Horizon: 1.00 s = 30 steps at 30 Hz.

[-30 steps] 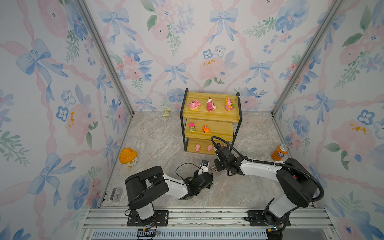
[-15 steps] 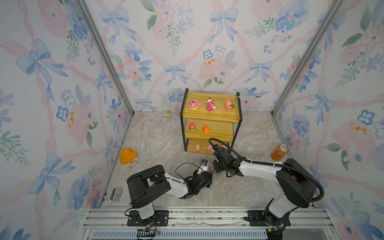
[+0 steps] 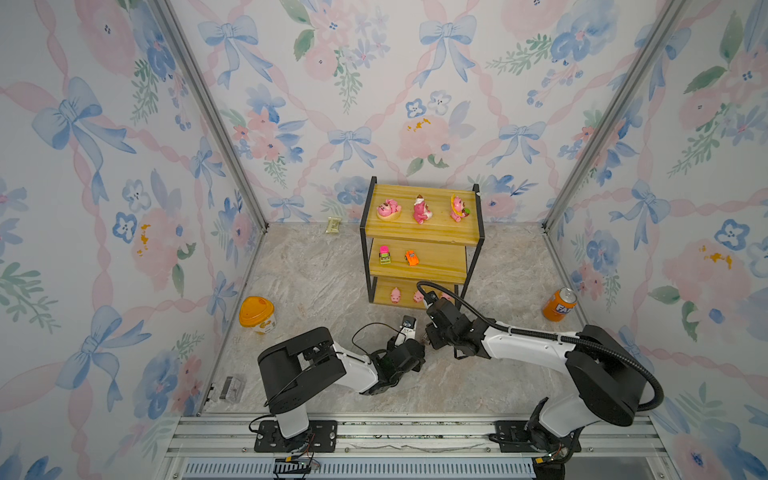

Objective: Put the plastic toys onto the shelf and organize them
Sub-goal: 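Lower the right gripper over the green truck with the striped box, then close the right gripper on the striped-box truck beside the left gripper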

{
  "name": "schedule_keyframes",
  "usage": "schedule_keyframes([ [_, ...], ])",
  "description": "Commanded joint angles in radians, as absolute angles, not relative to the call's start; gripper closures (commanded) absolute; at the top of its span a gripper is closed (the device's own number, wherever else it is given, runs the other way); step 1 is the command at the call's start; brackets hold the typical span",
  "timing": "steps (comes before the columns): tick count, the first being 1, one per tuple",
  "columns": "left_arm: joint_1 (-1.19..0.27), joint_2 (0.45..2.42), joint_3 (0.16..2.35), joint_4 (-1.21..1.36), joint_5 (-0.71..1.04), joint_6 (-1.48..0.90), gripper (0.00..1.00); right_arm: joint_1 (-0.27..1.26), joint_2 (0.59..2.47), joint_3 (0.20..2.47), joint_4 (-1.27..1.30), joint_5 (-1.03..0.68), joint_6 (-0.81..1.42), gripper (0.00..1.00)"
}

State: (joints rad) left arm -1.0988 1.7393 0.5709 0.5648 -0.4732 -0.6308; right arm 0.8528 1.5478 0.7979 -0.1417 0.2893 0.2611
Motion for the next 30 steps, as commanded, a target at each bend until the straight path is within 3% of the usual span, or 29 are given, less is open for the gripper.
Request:
schedule_keyframes([
  [1,-1.083,1.766,0.591,0.581,-0.467,-0.612,0.42,0.883,1.540,0.773,-0.212,0.268,0.272,0.62],
  [23,-1.024,1.741,0.592,0.583,-0.459,-0.554,0.42,0.940,1.523,0.768,-0.321,0.178,0.267,0.62],
  [30,-1.015,1.698,0.569,0.581,-0.453,-0.538,0.42,0.909,1.441,0.754,-0.304,0.128,0.268,0.63],
])
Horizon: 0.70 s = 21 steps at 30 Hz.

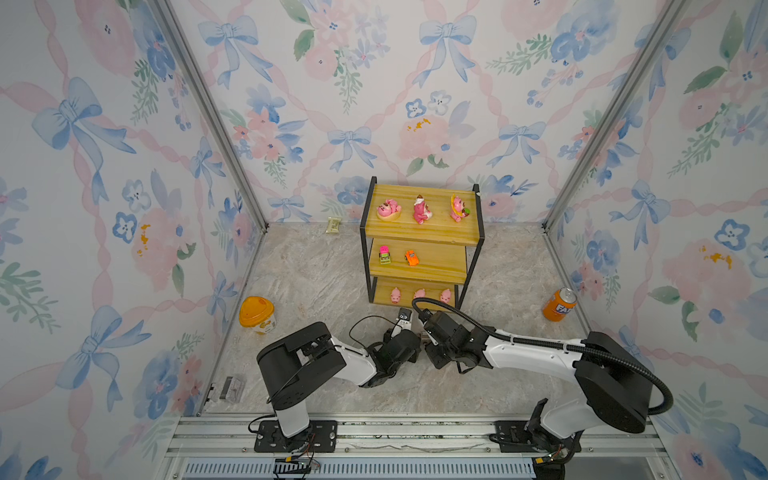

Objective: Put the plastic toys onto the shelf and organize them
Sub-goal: 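Close the right gripper on the striped-box truck beside the left gripper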

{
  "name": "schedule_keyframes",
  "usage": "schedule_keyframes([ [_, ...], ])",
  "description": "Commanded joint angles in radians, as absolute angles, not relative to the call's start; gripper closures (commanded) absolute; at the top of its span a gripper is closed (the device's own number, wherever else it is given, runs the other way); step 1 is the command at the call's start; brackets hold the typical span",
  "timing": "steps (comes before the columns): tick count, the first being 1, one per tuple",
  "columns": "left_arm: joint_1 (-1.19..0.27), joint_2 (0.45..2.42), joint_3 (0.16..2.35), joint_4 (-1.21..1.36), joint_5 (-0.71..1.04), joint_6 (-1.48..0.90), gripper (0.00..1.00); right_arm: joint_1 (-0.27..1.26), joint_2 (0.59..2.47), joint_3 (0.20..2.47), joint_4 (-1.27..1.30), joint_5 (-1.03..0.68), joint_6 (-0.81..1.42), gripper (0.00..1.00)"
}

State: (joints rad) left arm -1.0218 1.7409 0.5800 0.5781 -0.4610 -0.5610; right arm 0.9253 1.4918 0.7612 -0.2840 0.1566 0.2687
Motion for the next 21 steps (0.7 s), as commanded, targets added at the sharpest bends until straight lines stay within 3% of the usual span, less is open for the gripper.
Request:
schedule_keyframes([
  [1,-1.014,1.682,0.558,0.581,-0.454,-0.539,0.42,0.899,1.431,0.756,-0.313,0.136,0.266,0.63],
  [9,-1.033,1.567,0.466,0.582,-0.465,-0.599,0.41,0.774,1.420,0.789,-0.321,0.100,0.206,0.63],
  [21,-1.141,1.641,0.490,0.581,-0.477,-0.661,0.41,0.716,1.562,0.878,-0.269,0.113,0.162,0.63],
])
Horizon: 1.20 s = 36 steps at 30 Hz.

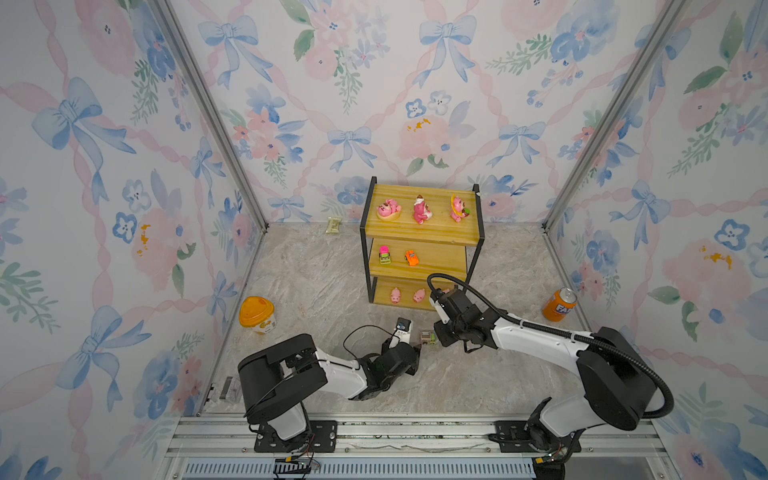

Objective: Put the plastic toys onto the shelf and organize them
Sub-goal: 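Close the right gripper on the striped-box truck beside the left gripper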

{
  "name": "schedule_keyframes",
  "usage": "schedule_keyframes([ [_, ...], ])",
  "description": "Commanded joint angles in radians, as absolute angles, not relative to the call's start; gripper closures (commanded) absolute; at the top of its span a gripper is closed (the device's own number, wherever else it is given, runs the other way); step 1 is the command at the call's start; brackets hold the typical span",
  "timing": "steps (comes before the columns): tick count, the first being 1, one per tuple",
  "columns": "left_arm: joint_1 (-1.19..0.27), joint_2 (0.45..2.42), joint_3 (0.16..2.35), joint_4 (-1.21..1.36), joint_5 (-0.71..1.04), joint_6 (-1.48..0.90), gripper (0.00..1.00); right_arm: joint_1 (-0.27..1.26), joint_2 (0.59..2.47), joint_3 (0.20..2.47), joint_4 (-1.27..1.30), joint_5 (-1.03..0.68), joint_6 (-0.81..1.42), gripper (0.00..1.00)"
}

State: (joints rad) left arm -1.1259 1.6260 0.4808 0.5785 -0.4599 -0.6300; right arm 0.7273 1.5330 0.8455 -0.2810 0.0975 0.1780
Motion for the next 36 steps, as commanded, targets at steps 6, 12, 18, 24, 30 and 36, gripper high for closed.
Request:
schedule_keyframes([
  [6,-1.147,1.645,0.495,0.581,-0.476,-0.653,0.41,0.716,1.622,0.895,-0.258,0.119,0.167,0.62],
  [12,-1.136,1.670,0.514,0.581,-0.485,-0.639,0.41,0.736,1.604,0.864,-0.257,0.115,0.174,0.62],
  [18,-1.104,1.685,0.527,0.581,-0.486,-0.618,0.41,0.773,1.587,0.843,-0.258,0.100,0.170,0.62],
  [24,-1.072,1.679,0.523,0.580,-0.479,-0.588,0.41,0.809,1.584,0.844,-0.276,0.101,0.179,0.62],
  [30,-1.070,1.632,0.482,0.580,-0.477,-0.599,0.41,0.811,1.511,0.817,-0.297,0.104,0.208,0.58],
  [36,-1.070,1.531,0.409,0.576,-0.496,-0.613,0.39,0.838,1.435,0.801,-0.315,0.077,0.200,0.44],
])
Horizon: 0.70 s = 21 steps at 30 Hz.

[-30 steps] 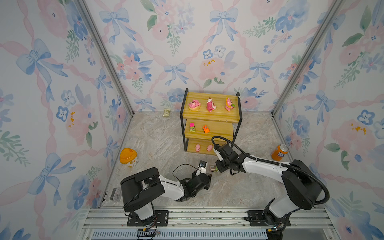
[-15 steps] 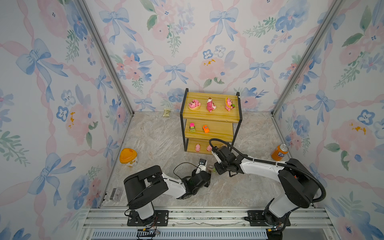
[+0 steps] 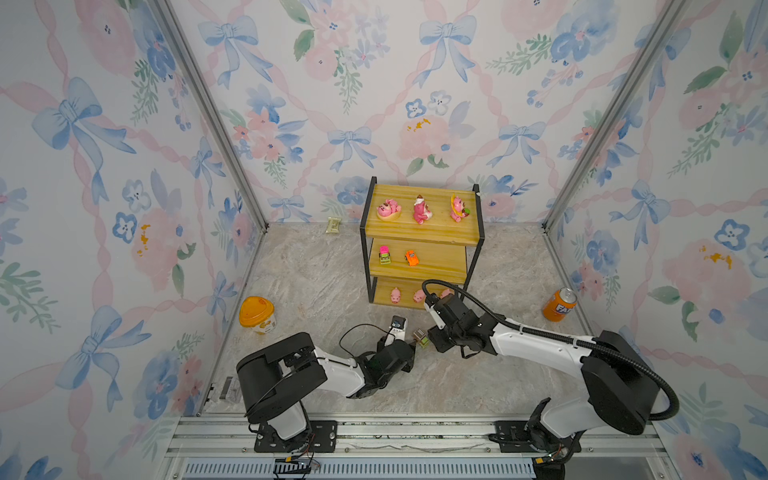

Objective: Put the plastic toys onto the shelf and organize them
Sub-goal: 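Close the right gripper on the striped-box truck beside the left gripper, then lift the striped-box green truck with the right gripper toward the middle shelf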

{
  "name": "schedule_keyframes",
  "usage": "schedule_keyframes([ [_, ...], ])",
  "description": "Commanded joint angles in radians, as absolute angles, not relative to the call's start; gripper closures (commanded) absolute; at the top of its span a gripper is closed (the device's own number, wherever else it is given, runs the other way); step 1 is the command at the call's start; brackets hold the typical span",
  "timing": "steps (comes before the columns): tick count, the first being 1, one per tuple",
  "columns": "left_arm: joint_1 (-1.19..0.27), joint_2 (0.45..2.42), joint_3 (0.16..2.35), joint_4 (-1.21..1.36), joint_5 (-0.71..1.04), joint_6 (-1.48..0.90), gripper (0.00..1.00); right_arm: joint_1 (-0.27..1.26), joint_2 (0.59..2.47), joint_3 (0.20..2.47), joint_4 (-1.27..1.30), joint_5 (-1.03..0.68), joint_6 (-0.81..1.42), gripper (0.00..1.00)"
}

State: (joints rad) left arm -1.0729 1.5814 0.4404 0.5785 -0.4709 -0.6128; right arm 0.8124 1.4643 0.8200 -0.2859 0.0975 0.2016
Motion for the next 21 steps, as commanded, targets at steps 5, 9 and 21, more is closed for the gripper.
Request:
schedule_keyframes([
  [5,-1.070,1.482,0.353,0.572,-0.531,-0.632,0.38,0.861,1.460,0.790,-0.277,0.033,0.170,0.42],
  [9,-1.071,1.489,0.338,0.570,-0.531,-0.659,0.38,0.862,1.503,0.801,-0.264,0.022,0.154,0.43],
  [21,-1.075,1.513,0.331,0.572,-0.540,-0.691,0.37,0.862,1.588,0.835,-0.240,0.010,0.114,0.48],
])
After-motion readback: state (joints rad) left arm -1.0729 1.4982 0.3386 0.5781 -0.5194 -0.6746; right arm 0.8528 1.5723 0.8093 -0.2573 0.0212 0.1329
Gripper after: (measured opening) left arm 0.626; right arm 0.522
